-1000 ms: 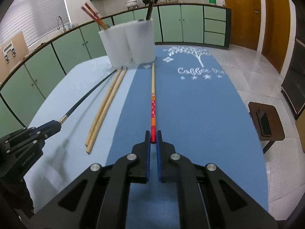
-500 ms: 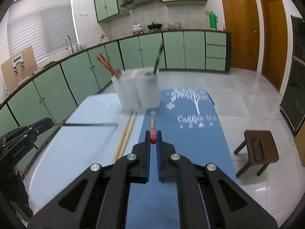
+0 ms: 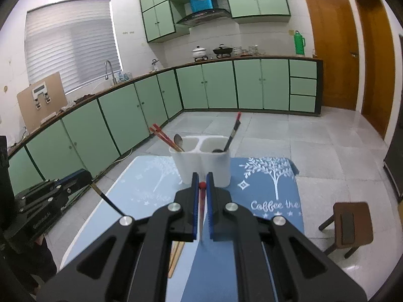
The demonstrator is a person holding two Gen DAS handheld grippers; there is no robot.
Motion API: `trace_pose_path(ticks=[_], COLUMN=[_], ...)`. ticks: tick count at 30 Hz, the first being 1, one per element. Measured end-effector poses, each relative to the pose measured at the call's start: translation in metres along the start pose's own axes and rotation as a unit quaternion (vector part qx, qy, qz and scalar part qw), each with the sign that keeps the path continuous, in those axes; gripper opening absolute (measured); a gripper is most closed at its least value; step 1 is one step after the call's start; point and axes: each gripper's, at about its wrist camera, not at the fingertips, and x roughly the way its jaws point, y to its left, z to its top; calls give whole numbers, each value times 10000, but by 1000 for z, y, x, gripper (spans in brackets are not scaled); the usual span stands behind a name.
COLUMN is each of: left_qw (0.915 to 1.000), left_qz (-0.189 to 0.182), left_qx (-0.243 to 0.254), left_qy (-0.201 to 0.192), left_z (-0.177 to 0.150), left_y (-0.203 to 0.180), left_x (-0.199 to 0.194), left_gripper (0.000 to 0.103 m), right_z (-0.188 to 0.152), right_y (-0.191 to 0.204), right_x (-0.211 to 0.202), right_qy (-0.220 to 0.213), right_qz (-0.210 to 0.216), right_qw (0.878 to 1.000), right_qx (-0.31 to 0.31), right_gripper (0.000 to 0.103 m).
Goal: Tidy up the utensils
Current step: 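Lift both chopsticks and lower them into the white holder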
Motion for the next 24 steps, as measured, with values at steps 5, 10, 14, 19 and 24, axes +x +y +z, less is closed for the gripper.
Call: trace_pose_path(ticks=[5, 10, 14, 19, 24], left_qw=[9999, 9991, 9967, 9906, 9873], left_qz=[-116, -226, -267, -241, -131], left_qx=[-14, 6, 47, 21, 75], left_qy=[-97, -357, -764, -1343, -1582], left_z=[12, 37, 70, 127, 161], left_y=[0, -3, -7, -7, -6], left_x=[2, 1, -2, 10, 44], left_gripper=[6, 6, 6, 6, 6], right_z=[21, 52, 89, 141, 180], right_y=[-1, -2, -3, -9, -22], right_x=[-4, -15, -24, -18, 15], right_qy=[-71, -317, -664, -1065, -1223], right_qz=[196, 207, 141, 106, 44], right_qw=[9998, 9991, 9971, 9937, 9921], right_qx=[-59, -213, -333, -332, -269], right_gripper=[5, 5, 5, 5, 5])
